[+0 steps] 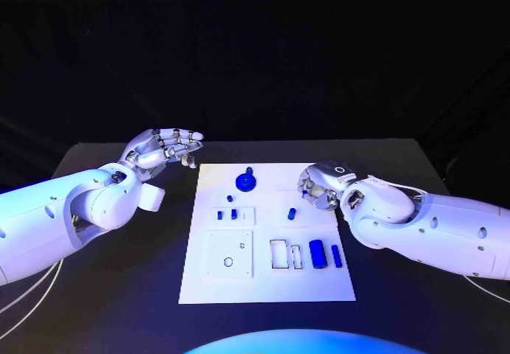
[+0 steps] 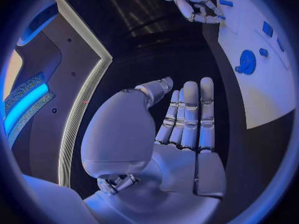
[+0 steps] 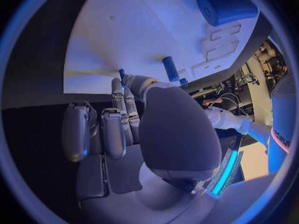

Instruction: Assemble the parts on the task board

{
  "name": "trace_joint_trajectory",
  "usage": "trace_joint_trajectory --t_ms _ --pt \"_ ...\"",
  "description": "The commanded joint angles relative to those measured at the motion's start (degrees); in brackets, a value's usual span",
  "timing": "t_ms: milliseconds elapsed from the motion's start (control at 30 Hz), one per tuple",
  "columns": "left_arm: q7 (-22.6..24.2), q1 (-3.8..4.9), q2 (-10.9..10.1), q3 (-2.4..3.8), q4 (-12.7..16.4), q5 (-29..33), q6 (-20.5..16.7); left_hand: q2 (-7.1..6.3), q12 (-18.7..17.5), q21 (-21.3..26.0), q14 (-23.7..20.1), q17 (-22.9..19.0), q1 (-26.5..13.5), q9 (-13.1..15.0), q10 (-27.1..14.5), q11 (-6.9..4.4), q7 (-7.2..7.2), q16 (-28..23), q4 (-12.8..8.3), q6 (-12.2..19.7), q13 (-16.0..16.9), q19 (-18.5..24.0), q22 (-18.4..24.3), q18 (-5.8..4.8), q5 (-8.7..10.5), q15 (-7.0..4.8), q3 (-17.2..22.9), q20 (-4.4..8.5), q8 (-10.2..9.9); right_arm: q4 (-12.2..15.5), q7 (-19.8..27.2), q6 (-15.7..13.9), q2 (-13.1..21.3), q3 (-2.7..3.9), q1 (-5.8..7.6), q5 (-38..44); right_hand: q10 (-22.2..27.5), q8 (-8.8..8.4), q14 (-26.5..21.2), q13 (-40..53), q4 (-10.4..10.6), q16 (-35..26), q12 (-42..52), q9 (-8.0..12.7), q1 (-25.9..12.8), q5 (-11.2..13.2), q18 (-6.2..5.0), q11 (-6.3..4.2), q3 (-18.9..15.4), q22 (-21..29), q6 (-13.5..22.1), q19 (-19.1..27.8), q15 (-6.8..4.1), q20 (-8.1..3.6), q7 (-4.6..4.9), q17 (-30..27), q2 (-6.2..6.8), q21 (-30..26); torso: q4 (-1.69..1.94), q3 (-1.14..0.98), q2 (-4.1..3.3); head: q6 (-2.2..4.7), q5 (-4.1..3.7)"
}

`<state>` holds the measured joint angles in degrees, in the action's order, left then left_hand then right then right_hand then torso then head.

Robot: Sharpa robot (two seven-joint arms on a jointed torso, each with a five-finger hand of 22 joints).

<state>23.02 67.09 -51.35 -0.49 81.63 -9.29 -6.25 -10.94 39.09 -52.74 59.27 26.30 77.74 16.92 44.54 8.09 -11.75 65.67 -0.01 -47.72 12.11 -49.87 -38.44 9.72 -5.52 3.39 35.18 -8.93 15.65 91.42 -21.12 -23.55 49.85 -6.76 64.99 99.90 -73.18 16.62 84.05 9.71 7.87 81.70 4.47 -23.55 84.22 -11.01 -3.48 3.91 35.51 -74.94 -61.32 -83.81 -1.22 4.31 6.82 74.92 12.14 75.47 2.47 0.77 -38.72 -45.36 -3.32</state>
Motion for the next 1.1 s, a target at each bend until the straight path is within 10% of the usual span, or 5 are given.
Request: trace_joint_trajectory --t_ms 33,700,1100 --pt "0.47 0.02 0.15 0.06 0.02 -0.05 0.35 -0.07 -0.36 -0.20 -0.30 -0.08 0.47 -0.06 -0.34 -0.06 0.10 -0.25 -0.31 0.35 -0.10 -0.23 -0.06 0.79 -0.18 0.17 -0.08 0.04 0.19 1.13 0.87 -3.60 0.52 0.12 0.11 -0.37 -1.38 0.19 3.25 -0.05 -0.30 0.02 0.13 -0.05 -0.28 -0.13 0.75 -1.10 0.12 -8.87 -0.35 -2.23 -0.44 -0.23 -0.01 0.12 -0.28 0.45 -0.09 -0.03 -0.05 0.15 0.01" --pt "0.68 -0.01 0.48 0.05 0.09 -0.06 0.37 -0.04 -0.44 -0.23 -0.30 -0.09 0.46 -0.08 -0.47 -0.01 0.07 -0.25 -0.32 0.41 -0.19 -0.20 -0.09 0.78 -0.21 0.22 -0.07 0.01 0.21 12.32 2.66 -5.58 1.24 0.44 -0.60 -4.02 -1.50 0.21 3.30 -0.08 -0.48 0.16 0.04 -0.14 -0.38 -0.20 0.97 -1.12 0.29 -9.41 -0.37 -2.56 -0.47 -0.25 -0.02 0.34 -0.26 1.62 -0.03 0.02 -0.06 0.24 1.95" --pt "0.85 0.00 0.60 -0.04 0.53 0.03 -0.07 -0.04 -0.47 -0.25 -0.31 -0.09 0.44 -0.09 -0.51 0.01 0.07 -0.24 -0.33 0.43 -0.24 -0.17 -0.11 0.78 -0.21 0.25 -0.09 -0.01 0.24 12.86 3.79 -4.36 -4.17 0.07 -3.39 -4.26 -1.55 0.21 3.28 -0.10 -0.59 0.10 -0.02 -0.18 -0.43 -0.23 0.94 -1.12 0.39 -9.35 -0.34 -2.52 -0.47 -0.26 -0.01 0.21 -0.26 1.46 0.06 0.11 -0.05 -0.91 4.30"
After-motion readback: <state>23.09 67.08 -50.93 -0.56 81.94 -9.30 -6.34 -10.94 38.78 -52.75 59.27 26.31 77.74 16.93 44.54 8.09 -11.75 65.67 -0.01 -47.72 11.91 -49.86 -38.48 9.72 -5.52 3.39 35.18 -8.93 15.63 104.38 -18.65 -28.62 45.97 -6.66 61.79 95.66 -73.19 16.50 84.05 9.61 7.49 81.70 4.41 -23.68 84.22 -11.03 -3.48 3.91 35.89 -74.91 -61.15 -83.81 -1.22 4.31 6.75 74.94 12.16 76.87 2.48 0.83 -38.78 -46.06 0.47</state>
